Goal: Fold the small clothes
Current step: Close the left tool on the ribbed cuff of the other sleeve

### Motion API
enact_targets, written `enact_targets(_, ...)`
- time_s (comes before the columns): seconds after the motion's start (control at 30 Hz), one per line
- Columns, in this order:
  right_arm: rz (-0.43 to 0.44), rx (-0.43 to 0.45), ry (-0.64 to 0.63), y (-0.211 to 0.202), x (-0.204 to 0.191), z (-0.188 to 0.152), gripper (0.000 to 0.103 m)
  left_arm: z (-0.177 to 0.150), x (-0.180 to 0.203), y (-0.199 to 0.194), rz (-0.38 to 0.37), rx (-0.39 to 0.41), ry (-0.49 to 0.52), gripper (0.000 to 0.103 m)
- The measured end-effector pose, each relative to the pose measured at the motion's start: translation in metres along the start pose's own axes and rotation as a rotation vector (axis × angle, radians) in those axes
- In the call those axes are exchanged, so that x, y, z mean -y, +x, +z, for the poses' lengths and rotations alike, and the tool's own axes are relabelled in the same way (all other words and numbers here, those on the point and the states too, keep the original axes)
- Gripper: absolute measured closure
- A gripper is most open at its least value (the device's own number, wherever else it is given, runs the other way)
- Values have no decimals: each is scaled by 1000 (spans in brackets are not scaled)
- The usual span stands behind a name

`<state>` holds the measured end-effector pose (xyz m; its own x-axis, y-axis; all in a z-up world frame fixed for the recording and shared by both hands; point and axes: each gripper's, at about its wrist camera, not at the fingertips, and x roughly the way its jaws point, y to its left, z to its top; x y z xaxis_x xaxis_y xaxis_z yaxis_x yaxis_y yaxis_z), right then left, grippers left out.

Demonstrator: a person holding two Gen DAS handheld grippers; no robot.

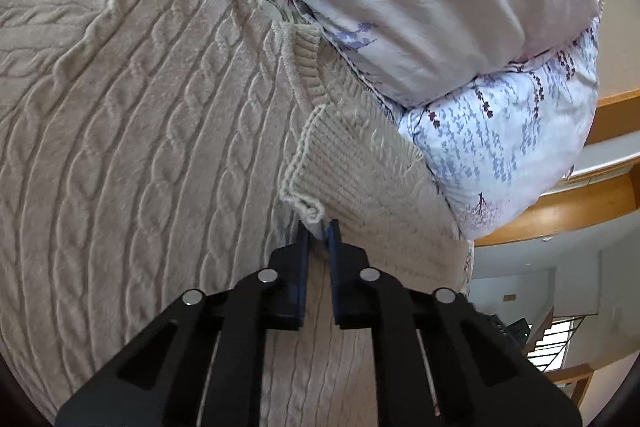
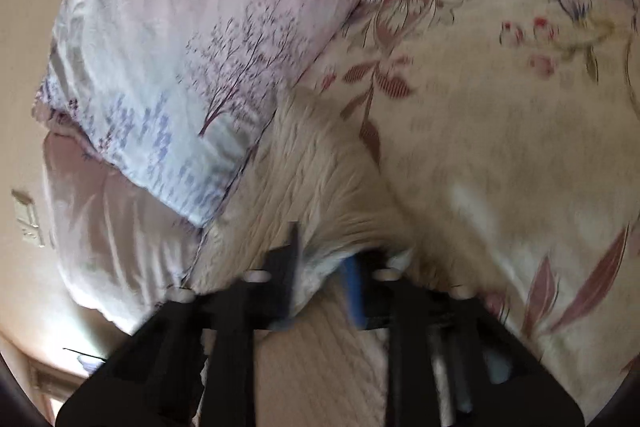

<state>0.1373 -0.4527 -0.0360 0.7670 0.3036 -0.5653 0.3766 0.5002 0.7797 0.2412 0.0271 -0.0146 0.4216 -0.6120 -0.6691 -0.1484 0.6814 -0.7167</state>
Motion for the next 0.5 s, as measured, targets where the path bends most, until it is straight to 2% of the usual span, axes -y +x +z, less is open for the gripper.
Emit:
enact_targets(0.07,40,13,-32,-6,-6,-1,94,3,6,-6,-20,12,18,96)
enact_targets(0.13,91,50,-129,-20,-25,-9,94,7,14,-24,-46,55,75,96)
enact_targets(0.2,109,47,-201,-24,-40,-19,94,9,17,-46,-12,132,132,96)
enact_targets(0.27,75,16,-225,-14,-45,-27,94,11,10,-58,43,173,159,96)
enact_targets(0.4,-37,-58,-191,14,-29,-37,94,10,-15,-47,101,94,112,96)
enact_targets(0.47,-33,-56,-155,15,-19,-38,95,6,-24,-41,117,69,103,96)
enact_targets(0.5,-44,-40,-148,12,-18,-37,95,4,-26,-42,108,81,105,95)
